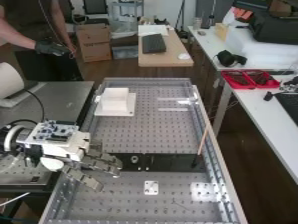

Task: Grab the smaller nut and place it in the white container

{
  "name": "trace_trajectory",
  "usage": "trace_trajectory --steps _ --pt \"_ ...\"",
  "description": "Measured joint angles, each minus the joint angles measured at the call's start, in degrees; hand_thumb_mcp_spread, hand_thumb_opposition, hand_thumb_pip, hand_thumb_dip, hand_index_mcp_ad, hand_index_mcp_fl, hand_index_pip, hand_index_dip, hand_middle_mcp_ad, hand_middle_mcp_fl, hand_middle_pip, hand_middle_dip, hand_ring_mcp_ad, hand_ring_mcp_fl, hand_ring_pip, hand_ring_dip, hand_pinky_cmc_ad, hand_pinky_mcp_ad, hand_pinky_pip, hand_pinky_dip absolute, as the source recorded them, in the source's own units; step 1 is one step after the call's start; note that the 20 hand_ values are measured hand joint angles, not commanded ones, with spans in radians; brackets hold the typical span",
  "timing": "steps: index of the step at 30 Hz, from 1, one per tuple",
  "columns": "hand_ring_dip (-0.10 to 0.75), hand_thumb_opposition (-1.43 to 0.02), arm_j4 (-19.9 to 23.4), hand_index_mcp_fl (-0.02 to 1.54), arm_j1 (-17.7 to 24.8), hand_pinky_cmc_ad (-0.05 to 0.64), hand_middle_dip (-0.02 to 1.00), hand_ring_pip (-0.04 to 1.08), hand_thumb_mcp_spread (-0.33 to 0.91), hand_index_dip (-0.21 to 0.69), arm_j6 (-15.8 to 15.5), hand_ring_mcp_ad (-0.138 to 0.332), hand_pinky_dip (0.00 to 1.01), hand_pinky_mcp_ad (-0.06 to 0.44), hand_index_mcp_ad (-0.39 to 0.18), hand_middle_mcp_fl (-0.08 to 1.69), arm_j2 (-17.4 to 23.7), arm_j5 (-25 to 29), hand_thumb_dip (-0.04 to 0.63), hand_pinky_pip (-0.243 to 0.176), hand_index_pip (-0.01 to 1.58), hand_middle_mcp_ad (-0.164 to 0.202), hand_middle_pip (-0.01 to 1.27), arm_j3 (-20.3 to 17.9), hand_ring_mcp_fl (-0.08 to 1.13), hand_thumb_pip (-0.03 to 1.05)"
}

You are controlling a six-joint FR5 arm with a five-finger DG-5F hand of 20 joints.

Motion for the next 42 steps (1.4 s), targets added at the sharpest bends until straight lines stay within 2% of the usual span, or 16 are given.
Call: trace_trajectory --steps 4,13,16,42 --pt "0.161 -0.86 0.2 0.27 0.1 0.353 0.3 0.1 0.49 0.059 0.0 0.112 0.32 0.314 -0.194 0.14 -0.2 0.0 0.19 0.021 1.51 0.061 0.14 0.0 0.02 0.57" --pt "0.161 -0.86 0.3 0.31 0.2 0.351 0.3 0.1 0.51 0.059 0.0 0.112 0.32 0.311 -0.194 0.19 -0.5 0.2 0.19 0.021 1.54 0.061 0.14 0.1 0.02 0.57" --pt "0.161 -0.88 0.2 0.31 0.1 0.354 0.3 0.1 0.51 0.056 -0.1 0.112 0.32 0.311 -0.194 0.19 -0.5 0.1 0.19 0.037 1.54 0.061 0.14 0.2 0.02 0.57" --pt "0.161 -0.88 -0.1 0.26 0.4 0.351 0.3 0.1 0.5 0.056 -0.1 0.112 0.32 0.311 -0.192 0.19 -0.9 -0.1 0.19 0.037 1.53 0.063 0.14 0.6 0.02 0.57"
